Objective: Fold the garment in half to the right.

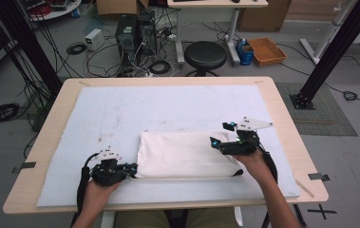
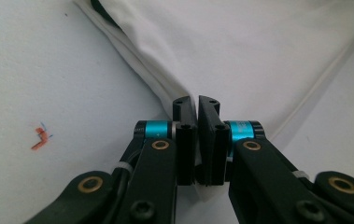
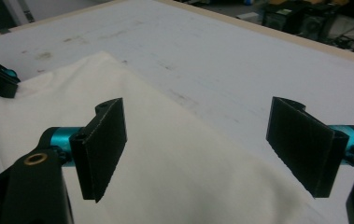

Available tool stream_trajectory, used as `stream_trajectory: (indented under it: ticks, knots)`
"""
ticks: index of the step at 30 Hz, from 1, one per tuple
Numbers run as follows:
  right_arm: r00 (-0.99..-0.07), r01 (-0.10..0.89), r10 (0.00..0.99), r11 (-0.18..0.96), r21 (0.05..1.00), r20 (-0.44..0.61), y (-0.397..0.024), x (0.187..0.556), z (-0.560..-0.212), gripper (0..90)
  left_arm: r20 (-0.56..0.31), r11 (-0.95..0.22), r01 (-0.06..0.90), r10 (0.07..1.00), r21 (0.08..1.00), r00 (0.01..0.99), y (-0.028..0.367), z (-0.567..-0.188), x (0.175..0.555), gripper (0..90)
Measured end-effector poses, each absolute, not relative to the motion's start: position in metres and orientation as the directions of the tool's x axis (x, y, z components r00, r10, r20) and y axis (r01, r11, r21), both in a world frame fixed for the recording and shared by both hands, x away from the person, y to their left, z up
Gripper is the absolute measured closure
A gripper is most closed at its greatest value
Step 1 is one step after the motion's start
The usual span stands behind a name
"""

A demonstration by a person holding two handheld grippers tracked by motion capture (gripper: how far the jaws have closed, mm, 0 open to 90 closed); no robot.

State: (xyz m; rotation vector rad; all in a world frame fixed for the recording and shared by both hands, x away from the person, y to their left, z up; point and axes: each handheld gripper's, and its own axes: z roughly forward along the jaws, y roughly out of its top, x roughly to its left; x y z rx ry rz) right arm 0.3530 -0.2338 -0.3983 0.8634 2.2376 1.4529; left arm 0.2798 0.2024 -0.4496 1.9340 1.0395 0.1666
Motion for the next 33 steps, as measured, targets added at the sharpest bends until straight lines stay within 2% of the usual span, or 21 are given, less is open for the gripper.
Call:
stream_trajectory:
  ticks: [8, 11, 15, 17, 25, 29, 32, 33]
  knots:
    - [-0.825, 0.290, 0.564, 0.351, 0.890, 0.047, -0.170, 0.383, -0.384, 20.0, -0.300, -0.224, 0.590, 0.691, 0.776, 0.657, 0.205, -0.448, 0.281, 85.3]
    - [-0.835, 0.320, 0.544, 0.357, 0.878, 0.083, -0.148, 0.394, -0.384, 20.0, -0.303, -0.222, 0.586, 0.685, 0.779, 0.663, 0.205, -0.448, 0.281, 85.2]
    - [-0.845, 0.355, 0.522, 0.378, 0.855, 0.120, -0.118, 0.407, -0.389, 20.3, -0.318, -0.214, 0.603, 0.691, 0.768, 0.650, 0.206, -0.448, 0.282, 85.2]
    - [-0.851, 0.368, 0.508, 0.401, 0.839, 0.130, -0.102, 0.411, -0.393, 23.8, -0.318, -0.214, 0.605, 0.692, 0.767, 0.648, 0.206, -0.448, 0.282, 85.3]
    - [-0.876, 0.374, 0.471, 0.529, 0.762, 0.104, -0.036, 0.422, -0.410, 25.2, -0.323, -0.216, 0.607, 0.687, 0.765, 0.651, 0.207, -0.449, 0.283, 85.3]
    - [-0.882, 0.369, 0.466, 0.589, 0.719, 0.071, -0.009, 0.426, -0.420, 30.5, -0.320, -0.221, 0.605, 0.684, 0.765, 0.655, 0.207, -0.449, 0.284, 85.2]
    - [-0.881, 0.375, 0.468, 0.613, 0.695, 0.062, 0.004, 0.428, -0.426, 38.0, -0.326, -0.217, 0.609, 0.683, 0.763, 0.653, 0.208, -0.449, 0.284, 85.2]
    - [-0.886, 0.371, 0.460, 0.627, 0.685, 0.059, 0.007, 0.429, -0.427, 43.1, -0.327, -0.218, 0.609, 0.683, 0.763, 0.653, 0.208, -0.449, 0.284, 85.2]
